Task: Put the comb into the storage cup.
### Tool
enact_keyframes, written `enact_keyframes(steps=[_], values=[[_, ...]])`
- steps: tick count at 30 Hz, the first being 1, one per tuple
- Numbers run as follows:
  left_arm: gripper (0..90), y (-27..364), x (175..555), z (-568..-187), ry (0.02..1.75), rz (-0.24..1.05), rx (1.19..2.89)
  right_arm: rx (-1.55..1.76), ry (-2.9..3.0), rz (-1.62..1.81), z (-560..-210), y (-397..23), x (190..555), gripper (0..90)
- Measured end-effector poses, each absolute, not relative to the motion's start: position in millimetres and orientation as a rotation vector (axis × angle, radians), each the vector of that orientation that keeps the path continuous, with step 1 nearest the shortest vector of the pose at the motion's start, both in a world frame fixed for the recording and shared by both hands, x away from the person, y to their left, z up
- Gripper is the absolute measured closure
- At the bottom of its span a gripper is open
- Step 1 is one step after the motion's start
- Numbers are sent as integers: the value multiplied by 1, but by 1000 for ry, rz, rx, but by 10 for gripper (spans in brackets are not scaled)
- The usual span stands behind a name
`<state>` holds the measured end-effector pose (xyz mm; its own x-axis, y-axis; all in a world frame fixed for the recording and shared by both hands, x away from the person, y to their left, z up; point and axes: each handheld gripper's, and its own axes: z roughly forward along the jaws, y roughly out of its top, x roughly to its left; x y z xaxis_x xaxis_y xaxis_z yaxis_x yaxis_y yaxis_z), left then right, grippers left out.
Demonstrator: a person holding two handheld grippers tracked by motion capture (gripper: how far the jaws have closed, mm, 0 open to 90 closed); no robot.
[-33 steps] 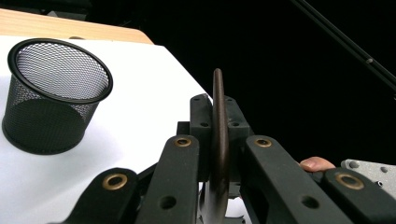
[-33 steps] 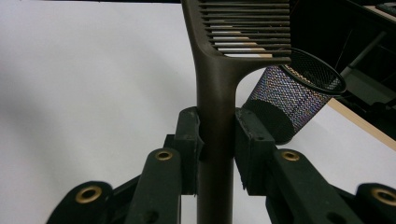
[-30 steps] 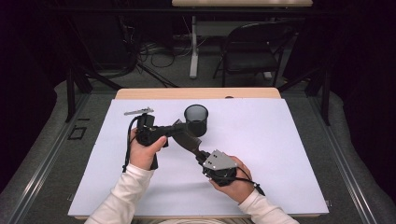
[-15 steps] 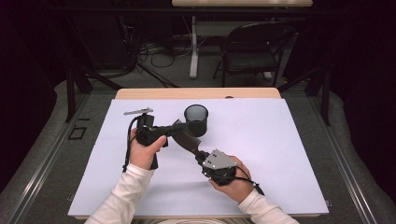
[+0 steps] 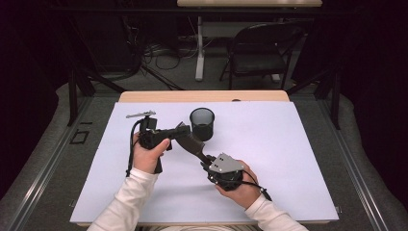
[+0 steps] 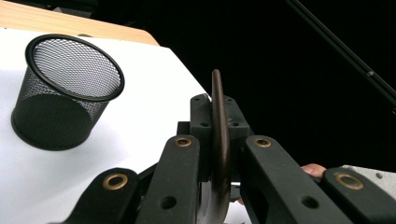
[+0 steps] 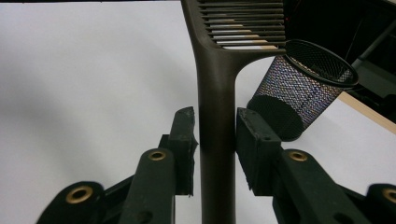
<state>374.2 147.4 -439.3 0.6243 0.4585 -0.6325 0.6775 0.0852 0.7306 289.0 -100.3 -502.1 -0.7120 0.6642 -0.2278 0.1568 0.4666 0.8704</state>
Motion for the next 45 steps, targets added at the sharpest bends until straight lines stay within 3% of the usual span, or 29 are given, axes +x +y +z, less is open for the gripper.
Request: enact_keyframes(steps=[17, 45], values=[[869, 163, 384, -446, 1049, -171, 1500, 699, 2175, 1184, -503, -101, 297, 482], [869, 183, 382, -439, 1057, -24, 1441, 791, 2249, 1220, -497, -114, 317, 389]])
